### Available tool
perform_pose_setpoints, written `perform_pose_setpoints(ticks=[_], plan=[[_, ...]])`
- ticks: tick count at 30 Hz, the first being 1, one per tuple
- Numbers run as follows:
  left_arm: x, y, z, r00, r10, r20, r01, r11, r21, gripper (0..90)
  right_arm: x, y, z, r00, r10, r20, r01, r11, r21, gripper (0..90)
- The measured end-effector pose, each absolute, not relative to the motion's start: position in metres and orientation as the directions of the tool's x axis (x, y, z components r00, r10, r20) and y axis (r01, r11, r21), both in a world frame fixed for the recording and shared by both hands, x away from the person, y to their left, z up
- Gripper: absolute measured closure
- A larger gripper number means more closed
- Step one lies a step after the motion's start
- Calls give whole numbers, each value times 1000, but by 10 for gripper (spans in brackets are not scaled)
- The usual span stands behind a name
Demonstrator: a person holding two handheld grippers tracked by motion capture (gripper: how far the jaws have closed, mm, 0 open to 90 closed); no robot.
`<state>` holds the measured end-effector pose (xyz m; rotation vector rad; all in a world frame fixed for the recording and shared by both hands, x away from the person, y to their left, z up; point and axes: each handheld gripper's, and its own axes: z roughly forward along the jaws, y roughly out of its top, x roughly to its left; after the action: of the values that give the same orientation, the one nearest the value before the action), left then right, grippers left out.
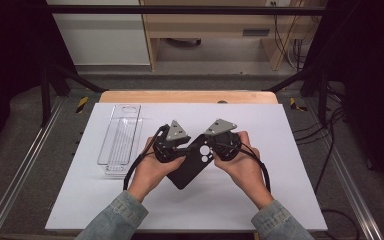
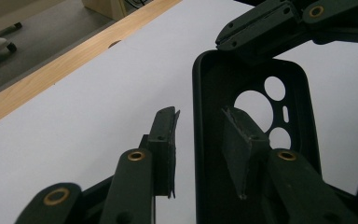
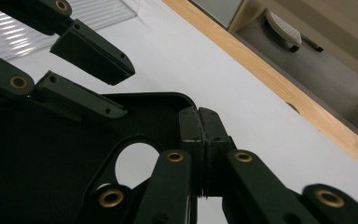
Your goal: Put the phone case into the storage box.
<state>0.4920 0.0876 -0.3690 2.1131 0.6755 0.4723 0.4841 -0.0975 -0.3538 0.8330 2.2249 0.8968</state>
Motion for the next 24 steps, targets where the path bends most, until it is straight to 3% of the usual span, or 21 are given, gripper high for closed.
perform_pose_setpoints(ticks=[24], plan=[[492, 88, -361, 779, 618, 101, 285, -493, 822, 649, 481, -95, -343, -626, 711, -320, 287, 592, 754, 899]])
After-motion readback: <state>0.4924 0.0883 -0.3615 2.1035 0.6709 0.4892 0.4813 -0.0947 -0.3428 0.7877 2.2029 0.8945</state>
